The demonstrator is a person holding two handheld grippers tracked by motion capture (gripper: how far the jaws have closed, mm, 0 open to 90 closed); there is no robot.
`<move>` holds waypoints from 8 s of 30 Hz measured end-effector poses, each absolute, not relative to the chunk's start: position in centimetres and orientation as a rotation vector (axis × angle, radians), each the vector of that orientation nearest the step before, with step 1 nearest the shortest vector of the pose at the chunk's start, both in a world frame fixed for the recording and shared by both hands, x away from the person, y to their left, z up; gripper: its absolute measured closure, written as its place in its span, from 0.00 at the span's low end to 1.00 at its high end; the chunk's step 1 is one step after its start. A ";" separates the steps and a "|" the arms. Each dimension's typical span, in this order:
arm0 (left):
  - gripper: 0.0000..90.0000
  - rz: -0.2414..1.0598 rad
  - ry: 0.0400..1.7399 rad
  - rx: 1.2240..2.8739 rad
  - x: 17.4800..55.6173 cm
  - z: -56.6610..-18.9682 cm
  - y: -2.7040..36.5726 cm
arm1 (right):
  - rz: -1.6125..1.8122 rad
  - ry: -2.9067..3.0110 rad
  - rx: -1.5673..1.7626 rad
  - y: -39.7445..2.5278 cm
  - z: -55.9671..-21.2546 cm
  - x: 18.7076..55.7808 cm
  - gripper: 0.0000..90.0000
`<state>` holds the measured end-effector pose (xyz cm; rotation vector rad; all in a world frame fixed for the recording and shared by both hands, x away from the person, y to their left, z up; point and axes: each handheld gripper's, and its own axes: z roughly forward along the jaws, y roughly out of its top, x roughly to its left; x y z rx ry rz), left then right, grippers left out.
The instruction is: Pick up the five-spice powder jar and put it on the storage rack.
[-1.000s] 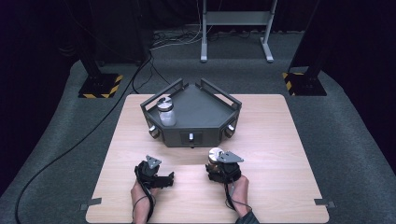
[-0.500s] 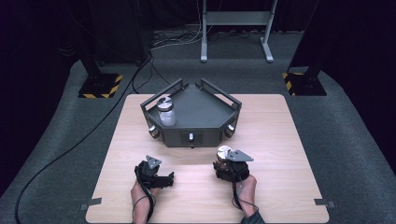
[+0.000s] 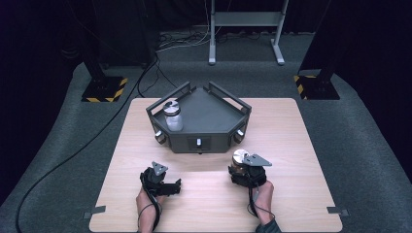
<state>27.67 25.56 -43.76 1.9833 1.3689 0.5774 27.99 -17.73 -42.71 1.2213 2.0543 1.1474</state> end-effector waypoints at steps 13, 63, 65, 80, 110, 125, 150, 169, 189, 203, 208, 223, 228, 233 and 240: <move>0.00 0.577 1.369 1.983 27.7 -43.8 25.6 | 1.142 2.029 1.222 -19.0 -41.5 27.8 0.33; 0.00 0.577 1.369 1.983 27.7 -43.8 25.6 | 1.143 2.018 1.089 -18.7 -36.2 29.1 0.33; 0.00 0.577 1.369 1.983 27.7 -43.8 25.6 | 1.148 2.017 1.077 -18.6 -35.9 29.2 0.33; 0.00 0.577 1.369 1.983 27.7 -43.8 25.6 | 1.156 2.020 1.038 -18.2 -34.6 29.6 0.33; 0.00 0.577 1.368 1.983 27.7 -43.8 25.6 | 1.215 2.014 1.006 -17.4 -33.3 31.5 0.33; 0.00 0.577 1.368 1.984 27.7 -43.8 25.6 | 1.207 2.021 1.012 -16.6 -32.6 33.1 0.33; 0.00 0.575 1.365 1.985 27.7 -43.8 25.6 | 1.168 2.046 1.009 -14.5 -31.4 35.7 0.33; 0.00 0.574 1.363 1.985 27.6 -43.8 25.6 | 1.144 2.058 1.023 -13.1 -31.0 37.5 0.33; 0.00 0.573 1.362 1.986 27.6 -43.8 25.6 | 1.129 2.069 1.047 -12.3 -31.1 39.1 0.33; 0.00 0.574 1.362 1.986 27.6 -43.8 25.6 | 1.113 2.095 1.078 -11.8 -31.7 40.1 0.33; 0.00 0.574 1.362 1.985 27.6 -43.8 25.6 | 1.111 2.101 1.086 -11.8 -31.8 40.3 0.33; 0.00 0.574 1.362 1.985 27.6 -43.8 25.6 | 1.133 2.102 1.111 -12.4 -32.4 40.5 0.33; 0.00 0.573 1.362 1.985 27.6 -43.8 25.6 | 1.178 2.095 1.131 -13.1 -32.9 40.6 0.33; 0.00 0.573 1.362 1.985 27.6 -43.8 25.6 | 1.185 2.088 1.128 -13.1 -33.0 40.5 0.33; 0.00 0.573 1.362 1.984 27.6 -43.8 25.6 | 1.194 2.085 1.120 -13.3 -33.2 40.5 0.33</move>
